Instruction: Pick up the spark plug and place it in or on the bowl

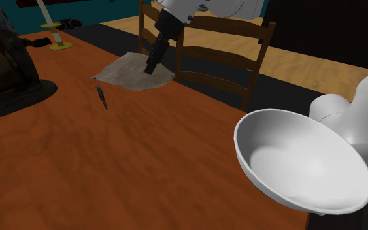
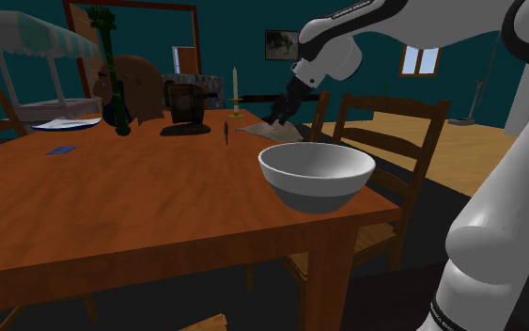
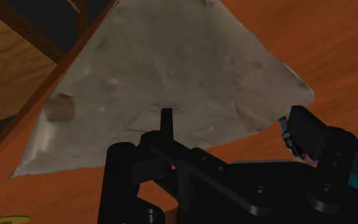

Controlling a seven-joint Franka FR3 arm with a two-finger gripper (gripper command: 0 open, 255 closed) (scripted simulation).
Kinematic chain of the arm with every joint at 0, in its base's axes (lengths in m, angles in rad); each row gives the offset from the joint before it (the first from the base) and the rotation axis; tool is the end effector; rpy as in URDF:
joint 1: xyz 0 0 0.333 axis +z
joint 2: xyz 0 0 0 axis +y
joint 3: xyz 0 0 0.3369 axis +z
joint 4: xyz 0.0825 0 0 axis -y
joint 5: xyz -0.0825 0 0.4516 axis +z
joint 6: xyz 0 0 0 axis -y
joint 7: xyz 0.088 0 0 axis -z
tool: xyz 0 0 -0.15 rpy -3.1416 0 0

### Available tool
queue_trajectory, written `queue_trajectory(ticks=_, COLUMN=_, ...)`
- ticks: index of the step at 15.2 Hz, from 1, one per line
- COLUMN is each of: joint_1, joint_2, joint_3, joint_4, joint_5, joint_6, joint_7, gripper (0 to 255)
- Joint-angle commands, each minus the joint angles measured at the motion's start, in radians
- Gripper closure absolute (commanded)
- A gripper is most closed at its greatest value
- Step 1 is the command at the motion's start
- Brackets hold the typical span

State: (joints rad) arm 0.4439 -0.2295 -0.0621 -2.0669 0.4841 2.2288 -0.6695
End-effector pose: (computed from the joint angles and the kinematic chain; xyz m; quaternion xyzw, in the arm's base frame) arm 0.5478 0.2503 0.5427 -0.8765 -0.3841 -0.2174 0.1922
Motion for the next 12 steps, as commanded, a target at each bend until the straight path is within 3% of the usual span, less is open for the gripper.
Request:
queue_trajectory(ticks=1, joint_1=0.029, joint_2=0.036, joint_3=0.004, joint_4=0.040, joint_5=0.040, joint_6=0.008, joint_7=-0.073, gripper=0)
queue_trajectory(ticks=10, joint_1=0.127, joint_2=0.173, joint_3=0.045, joint_4=0.209, joint_5=0.195, joint_6=0.011, joint_7=-0.378, gripper=0)
queue_trajectory(ticks=12, joint_1=0.135, joint_2=0.188, joint_3=0.052, joint_4=0.219, joint_5=0.206, joint_6=0.019, joint_7=-0.398, gripper=0)
